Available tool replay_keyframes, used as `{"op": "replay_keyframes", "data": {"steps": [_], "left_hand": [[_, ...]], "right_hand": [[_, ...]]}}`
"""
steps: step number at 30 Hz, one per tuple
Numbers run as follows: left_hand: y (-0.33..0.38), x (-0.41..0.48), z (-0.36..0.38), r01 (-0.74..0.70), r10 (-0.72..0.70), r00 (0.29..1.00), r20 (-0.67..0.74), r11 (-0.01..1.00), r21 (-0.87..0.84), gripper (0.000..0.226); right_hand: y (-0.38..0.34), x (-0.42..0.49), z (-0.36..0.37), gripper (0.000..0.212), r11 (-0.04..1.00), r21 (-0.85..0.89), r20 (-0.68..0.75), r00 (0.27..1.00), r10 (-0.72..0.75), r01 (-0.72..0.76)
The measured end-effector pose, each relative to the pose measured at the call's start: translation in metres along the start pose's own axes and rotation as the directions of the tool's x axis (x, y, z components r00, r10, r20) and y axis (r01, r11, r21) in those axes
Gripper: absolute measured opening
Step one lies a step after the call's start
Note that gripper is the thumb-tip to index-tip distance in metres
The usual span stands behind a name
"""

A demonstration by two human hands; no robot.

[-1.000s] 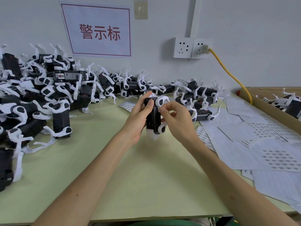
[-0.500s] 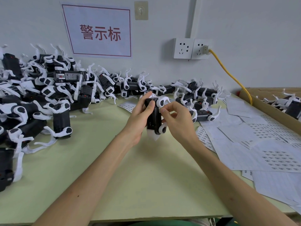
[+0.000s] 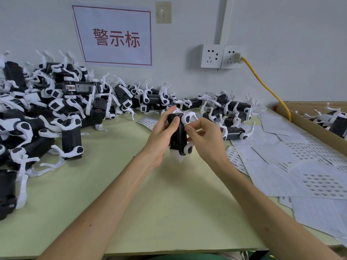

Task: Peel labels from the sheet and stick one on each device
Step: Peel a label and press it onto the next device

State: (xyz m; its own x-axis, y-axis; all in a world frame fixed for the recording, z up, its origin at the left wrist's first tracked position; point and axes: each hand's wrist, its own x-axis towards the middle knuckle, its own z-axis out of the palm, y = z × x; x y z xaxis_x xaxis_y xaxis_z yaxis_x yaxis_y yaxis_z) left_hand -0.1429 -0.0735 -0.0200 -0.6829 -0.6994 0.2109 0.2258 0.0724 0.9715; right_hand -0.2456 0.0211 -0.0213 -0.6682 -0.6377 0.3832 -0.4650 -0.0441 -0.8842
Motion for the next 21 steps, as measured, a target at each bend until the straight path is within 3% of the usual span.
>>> {"op": "replay_keyframes", "data": {"steps": [7, 13, 19, 21], "left_hand": [[0.0012, -0.0012, -0.0016, -0.023, 0.023, 1.0, 0.011, 0.999, 0.03, 0.04], [0.0051, 0.0012, -0.0015, 0.002, 0.005, 0.998, 0.065, 0.995, -0.097, 0.034], [0.0051, 0.0032, -0.0009, 0.061, -0.037, 0.995, 0.094, 0.962, -0.267, 0.029], [0.0049, 0.0016, -0.0001, 0.083, -0.056, 0.993, 0.103, 0.956, -0.282, 0.032]], "right_hand": [[0.005, 0.0048, -0.0055, 0.02, 0.978, 0.191, 0.039, 0.996, 0.083, -0.089], [0.0045, 0.0091, -0.0098, 0.024, 0.913, 0.332, 0.182, 0.966, 0.183, -0.236], [-0.0007, 0.0083, -0.0089, 0.008, 0.844, 0.475, 0.295, 0.949, 0.114, -0.249], [0.0003, 0.007, -0.0079, 0.021, 0.871, 0.451, 0.274, 0.959, 0.074, -0.195]]}}
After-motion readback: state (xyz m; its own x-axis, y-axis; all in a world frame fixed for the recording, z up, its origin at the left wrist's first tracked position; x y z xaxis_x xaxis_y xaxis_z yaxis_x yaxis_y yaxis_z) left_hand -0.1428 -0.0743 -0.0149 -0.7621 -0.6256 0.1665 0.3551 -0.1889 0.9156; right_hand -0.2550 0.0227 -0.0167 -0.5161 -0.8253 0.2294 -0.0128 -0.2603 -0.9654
